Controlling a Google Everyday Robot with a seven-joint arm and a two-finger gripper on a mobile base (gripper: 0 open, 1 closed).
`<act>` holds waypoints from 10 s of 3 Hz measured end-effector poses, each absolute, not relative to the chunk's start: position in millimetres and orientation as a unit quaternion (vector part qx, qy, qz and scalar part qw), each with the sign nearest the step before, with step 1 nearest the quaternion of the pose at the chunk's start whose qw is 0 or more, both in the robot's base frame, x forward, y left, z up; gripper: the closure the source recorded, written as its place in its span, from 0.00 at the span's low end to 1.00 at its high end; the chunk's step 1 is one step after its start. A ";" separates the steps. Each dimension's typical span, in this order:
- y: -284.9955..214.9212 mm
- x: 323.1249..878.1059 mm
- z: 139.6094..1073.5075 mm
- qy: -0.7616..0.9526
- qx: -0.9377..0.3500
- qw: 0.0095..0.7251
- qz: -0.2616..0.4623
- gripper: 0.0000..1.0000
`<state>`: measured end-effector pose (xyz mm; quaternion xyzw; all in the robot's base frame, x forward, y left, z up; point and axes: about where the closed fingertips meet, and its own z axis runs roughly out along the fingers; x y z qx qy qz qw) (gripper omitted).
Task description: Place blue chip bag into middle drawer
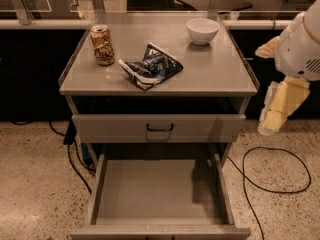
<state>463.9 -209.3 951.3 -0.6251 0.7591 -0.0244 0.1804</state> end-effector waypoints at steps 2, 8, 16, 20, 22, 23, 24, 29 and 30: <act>-199.6 554.3 907.1 0.707 -0.673 0.216 -0.007 0.00; -90.8 700.5 859.9 0.574 -0.766 0.276 0.085 0.00; 28.5 746.0 856.8 0.472 -0.779 0.352 0.214 0.63; 41.7 746.8 860.3 0.468 -0.787 0.345 0.207 1.00; 79.2 730.3 910.7 0.433 -0.825 0.325 0.161 1.00; 80.0 722.0 935.8 0.437 -0.833 0.313 0.134 1.00; 75.2 713.6 961.6 0.452 -0.833 0.302 0.107 1.00; -10.7 571.4 1045.9 0.476 -0.830 0.280 0.078 1.00; -10.5 571.6 1046.0 0.476 -0.830 0.281 0.078 1.00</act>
Offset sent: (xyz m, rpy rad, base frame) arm 0.1560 0.0185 -0.0727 0.0871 -0.0712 0.2418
